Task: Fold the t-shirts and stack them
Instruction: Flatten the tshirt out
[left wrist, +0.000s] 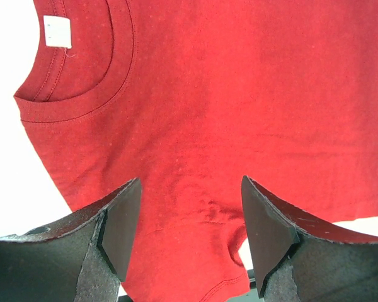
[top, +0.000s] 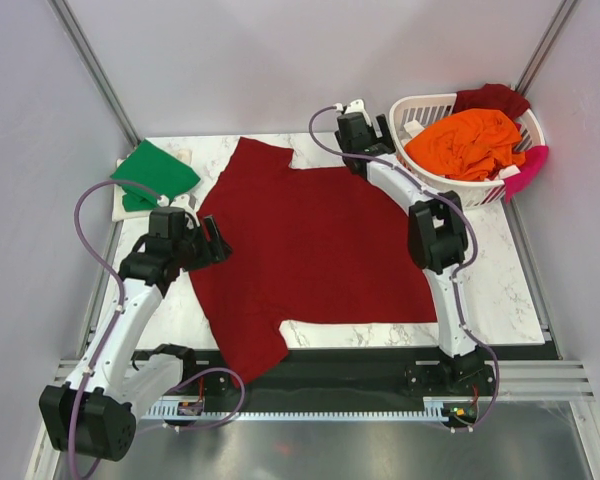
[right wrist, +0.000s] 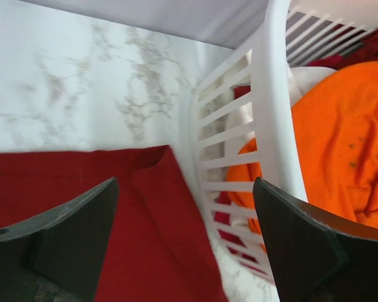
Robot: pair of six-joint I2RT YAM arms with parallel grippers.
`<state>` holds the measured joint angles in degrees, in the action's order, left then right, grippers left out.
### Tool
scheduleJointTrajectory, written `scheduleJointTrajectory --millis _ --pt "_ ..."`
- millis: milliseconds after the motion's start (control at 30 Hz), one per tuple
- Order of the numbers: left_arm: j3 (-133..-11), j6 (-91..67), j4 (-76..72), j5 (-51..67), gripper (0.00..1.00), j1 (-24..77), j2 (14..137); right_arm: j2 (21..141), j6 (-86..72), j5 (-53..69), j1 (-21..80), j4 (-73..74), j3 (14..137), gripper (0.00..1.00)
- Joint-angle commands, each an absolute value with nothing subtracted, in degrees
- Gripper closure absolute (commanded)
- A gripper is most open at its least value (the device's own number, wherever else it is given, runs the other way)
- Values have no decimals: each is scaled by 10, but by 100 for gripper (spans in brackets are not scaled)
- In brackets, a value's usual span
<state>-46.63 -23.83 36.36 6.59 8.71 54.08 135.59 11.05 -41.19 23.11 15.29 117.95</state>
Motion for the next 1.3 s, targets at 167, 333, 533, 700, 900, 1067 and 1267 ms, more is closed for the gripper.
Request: scheduleJointTrajectory --millis 167,333,533,700,900,1067,1267 --pt "-468 -213 359 79 28 86 562 1152 -83 -104 255 178 981 7" --pt "-478 -255 342 83 28 86 583 1160 -102 -27 254 195 983 23" --pt "-595 -313 210 72 32 94 790 1165 -155 20 259 212 976 36" --pt "-782 -326 203 51 37 96 1024 1123 -159 18 262 212 931 36" --pt "-1032 -299 237 10 37 97 1255 1057 -144 13 263 211 843 34" --pt "-1147 -266 319 -54 36 94 1371 1034 -135 7 262 209 813 34" --pt "-1163 -287 357 -28 34 46 1386 1053 -138 10 263 204 830 33"
